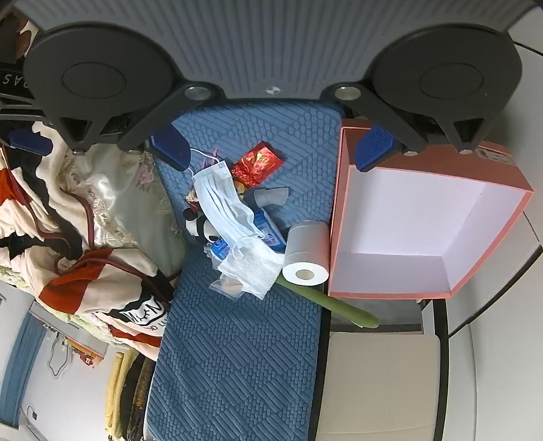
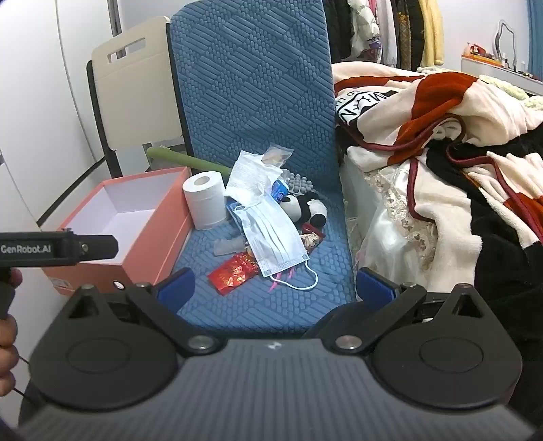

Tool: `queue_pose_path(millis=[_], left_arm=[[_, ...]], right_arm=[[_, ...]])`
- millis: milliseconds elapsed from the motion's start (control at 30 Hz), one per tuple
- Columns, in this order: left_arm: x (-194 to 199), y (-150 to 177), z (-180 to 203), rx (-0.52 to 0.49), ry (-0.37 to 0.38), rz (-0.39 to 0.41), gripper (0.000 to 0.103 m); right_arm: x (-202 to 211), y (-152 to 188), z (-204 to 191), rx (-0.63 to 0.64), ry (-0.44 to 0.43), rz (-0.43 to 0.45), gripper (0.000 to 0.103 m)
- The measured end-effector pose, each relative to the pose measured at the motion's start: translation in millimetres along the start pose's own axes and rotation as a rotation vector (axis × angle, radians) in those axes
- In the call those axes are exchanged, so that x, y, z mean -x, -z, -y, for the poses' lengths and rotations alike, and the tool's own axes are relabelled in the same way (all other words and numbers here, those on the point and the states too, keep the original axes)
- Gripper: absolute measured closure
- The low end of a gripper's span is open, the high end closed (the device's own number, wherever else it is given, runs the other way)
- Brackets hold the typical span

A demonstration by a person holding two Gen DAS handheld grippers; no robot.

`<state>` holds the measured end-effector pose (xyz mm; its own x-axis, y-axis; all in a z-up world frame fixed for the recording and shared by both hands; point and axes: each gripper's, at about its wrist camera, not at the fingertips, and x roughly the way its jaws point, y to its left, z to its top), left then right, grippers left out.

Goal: Organize soft objects

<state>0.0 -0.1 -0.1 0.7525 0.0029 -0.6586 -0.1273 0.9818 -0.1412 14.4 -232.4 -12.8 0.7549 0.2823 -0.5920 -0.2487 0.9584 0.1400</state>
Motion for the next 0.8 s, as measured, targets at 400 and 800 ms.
queue_pose_path(millis=[400, 800], left_arm=[[-0.5, 0.0, -2.3, -0.004, 0.003, -0.009, 0.000], [-1.4, 2.4, 3.2, -0.015, 0.001, -0.011, 0.000]], right_arm=[[-2.7, 1.8, 0.5, 0.007, -0.001, -0.001, 0.000], [-0.7, 2.8, 4.5, 0.004, -0.004, -0.012, 0.000]])
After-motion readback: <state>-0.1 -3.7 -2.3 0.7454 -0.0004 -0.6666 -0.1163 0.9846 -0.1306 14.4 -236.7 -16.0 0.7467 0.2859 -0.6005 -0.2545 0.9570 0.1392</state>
